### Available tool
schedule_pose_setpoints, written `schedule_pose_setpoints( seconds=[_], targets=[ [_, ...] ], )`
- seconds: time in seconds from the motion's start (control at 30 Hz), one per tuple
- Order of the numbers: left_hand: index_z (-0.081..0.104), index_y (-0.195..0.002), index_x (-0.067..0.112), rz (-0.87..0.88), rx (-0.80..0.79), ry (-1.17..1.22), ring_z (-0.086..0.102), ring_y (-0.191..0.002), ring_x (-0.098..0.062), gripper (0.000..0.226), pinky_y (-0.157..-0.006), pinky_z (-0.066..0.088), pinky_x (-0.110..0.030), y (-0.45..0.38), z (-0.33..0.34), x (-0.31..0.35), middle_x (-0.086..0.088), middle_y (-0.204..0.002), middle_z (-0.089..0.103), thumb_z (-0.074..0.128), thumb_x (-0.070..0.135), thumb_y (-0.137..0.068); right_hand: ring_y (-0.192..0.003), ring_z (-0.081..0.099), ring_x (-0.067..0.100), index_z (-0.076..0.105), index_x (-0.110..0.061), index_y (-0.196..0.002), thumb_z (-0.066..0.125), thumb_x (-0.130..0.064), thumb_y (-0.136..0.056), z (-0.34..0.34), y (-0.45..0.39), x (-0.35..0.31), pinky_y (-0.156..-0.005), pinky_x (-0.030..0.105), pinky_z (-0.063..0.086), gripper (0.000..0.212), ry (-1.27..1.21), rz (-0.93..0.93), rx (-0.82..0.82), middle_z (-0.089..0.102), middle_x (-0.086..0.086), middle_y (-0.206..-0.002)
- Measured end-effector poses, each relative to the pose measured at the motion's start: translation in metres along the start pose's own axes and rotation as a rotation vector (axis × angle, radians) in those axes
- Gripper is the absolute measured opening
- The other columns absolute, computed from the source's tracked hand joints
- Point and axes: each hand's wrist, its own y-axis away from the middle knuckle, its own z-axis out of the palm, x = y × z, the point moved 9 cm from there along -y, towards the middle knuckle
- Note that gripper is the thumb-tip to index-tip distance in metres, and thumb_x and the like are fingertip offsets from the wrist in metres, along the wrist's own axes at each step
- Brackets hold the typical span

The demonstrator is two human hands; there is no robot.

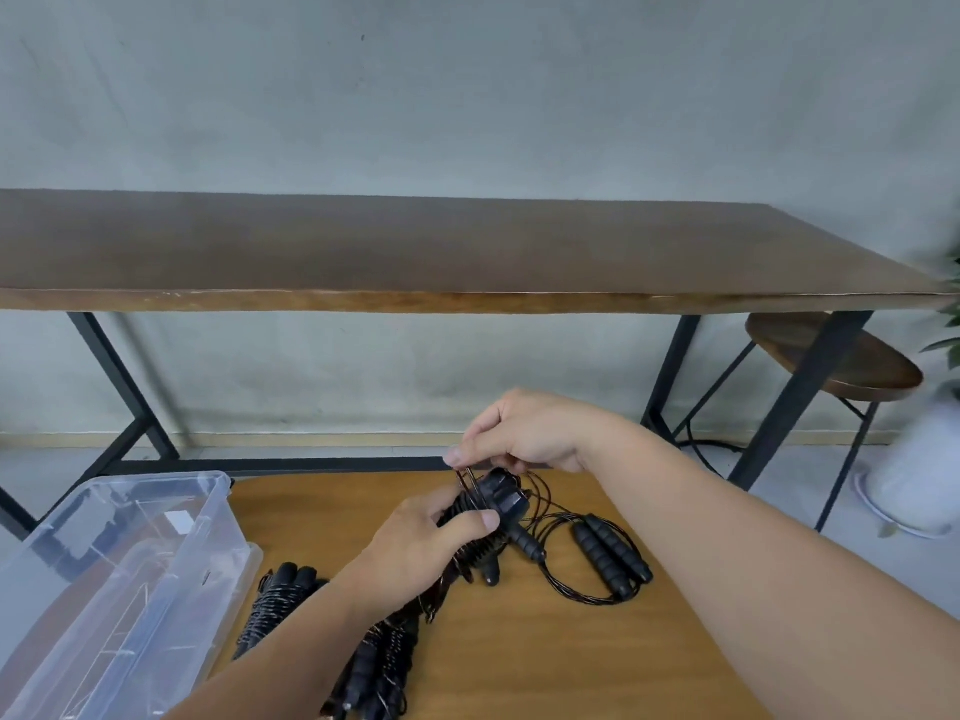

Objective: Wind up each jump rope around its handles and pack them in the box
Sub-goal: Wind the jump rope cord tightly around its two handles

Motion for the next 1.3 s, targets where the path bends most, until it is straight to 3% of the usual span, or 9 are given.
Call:
schedule_pose_setpoints(
  seconds=[0.13,0.23,0.3,0.37,0.5,0.73,0.9,1.1,1.3],
  targets=[
    [0.07,-0.093,0.026,-0.037,-0.027,0.036,0.06,-0.081,-0.006,0.057,-0.078,0.042,-0.028,0.0,0.002,-0.001,0.007,-0.084,0.068,0.056,0.071,-0.061,-0.052,0.05,0.003,0.075,-0.006,-0.098,0.074,-0.029,-0.086,0.001,0.0,-0.004,-0.053,0.018,0.038,0.026,-0.035,0.021,-0.034,0.061,-0.013,-0.054],
    [0.067,-0.091,0.034,-0.02,0.007,-0.032,0.058,-0.074,0.006,0.045,-0.072,0.04,-0.022,0.001,0.0,0.003,0.023,-0.078,0.067,0.06,0.069,-0.063,-0.059,0.056,0.006,0.074,-0.006,-0.098,0.073,-0.026,-0.088,0.004,0.003,-0.003,-0.058,0.02,0.043,0.022,-0.033,0.013,-0.066,0.067,-0.005,-0.065],
    [0.065,-0.095,0.037,-0.01,0.063,-0.104,0.059,-0.07,0.002,0.028,-0.067,0.042,-0.019,0.001,-0.003,0.001,0.015,-0.08,0.068,0.068,0.058,-0.076,-0.07,0.06,0.009,0.075,-0.009,-0.099,0.072,-0.025,-0.088,0.003,0.004,0.002,-0.062,0.021,0.046,0.018,-0.025,0.013,-0.038,0.071,-0.001,-0.077],
    [0.062,-0.097,0.039,0.009,0.132,-0.169,0.057,-0.065,-0.001,0.019,-0.06,0.043,-0.018,0.002,-0.008,0.0,0.008,-0.079,0.067,0.07,0.05,-0.083,-0.072,0.065,0.009,0.072,-0.014,-0.1,0.072,-0.021,-0.088,-0.002,0.005,0.01,-0.059,0.02,0.047,0.014,-0.086,0.011,0.048,0.075,0.0,-0.085],
    [0.055,-0.109,0.045,0.056,0.234,-0.345,0.06,-0.077,-0.001,0.032,-0.065,0.048,-0.02,0.001,-0.014,0.004,0.014,-0.086,0.066,0.065,0.058,-0.082,-0.065,0.063,0.005,0.073,-0.02,-0.1,0.072,-0.016,-0.088,-0.01,0.011,0.026,-0.056,0.02,0.044,0.012,-0.251,-0.009,0.238,0.077,-0.001,-0.083],
    [0.046,-0.106,0.039,0.143,0.407,-0.518,0.054,-0.083,-0.003,0.038,-0.073,0.047,-0.022,0.004,-0.018,0.022,0.016,-0.089,0.056,0.057,0.065,-0.081,-0.055,0.053,0.011,0.074,-0.009,-0.09,0.068,-0.006,-0.088,-0.011,0.029,0.045,-0.049,0.025,0.044,0.007,-0.531,-0.005,0.476,0.069,0.005,-0.071],
    [0.046,-0.107,0.037,0.201,0.485,-0.636,0.053,-0.085,-0.004,0.045,-0.072,0.048,-0.024,0.002,-0.011,0.034,0.017,-0.089,0.056,0.05,0.071,-0.078,-0.046,0.053,0.015,0.071,-0.011,-0.079,0.067,-0.01,-0.085,-0.016,0.042,0.05,-0.048,0.028,0.047,0.008,-0.456,-0.009,0.699,0.065,0.007,-0.062],
    [0.048,-0.098,0.038,0.282,0.508,-0.531,0.055,-0.075,-0.004,0.042,-0.065,0.05,-0.026,-0.001,-0.013,0.04,0.015,-0.081,0.057,0.046,0.071,-0.073,-0.052,0.054,0.011,0.076,-0.033,-0.088,0.07,-0.023,-0.09,-0.002,0.043,0.026,-0.058,0.02,0.05,0.012,-0.453,-0.134,0.52,0.061,-0.003,-0.058],
    [0.053,-0.096,0.03,0.456,0.574,-0.536,0.056,-0.064,-0.006,0.04,-0.052,0.049,-0.024,0.01,-0.02,0.043,0.015,-0.075,0.06,0.059,0.061,-0.073,-0.061,0.053,0.009,0.078,-0.032,-0.1,0.077,-0.018,-0.083,0.017,0.052,0.007,-0.072,0.024,0.053,0.022,-0.185,-0.242,0.257,0.07,-0.024,-0.106]
  ],
)
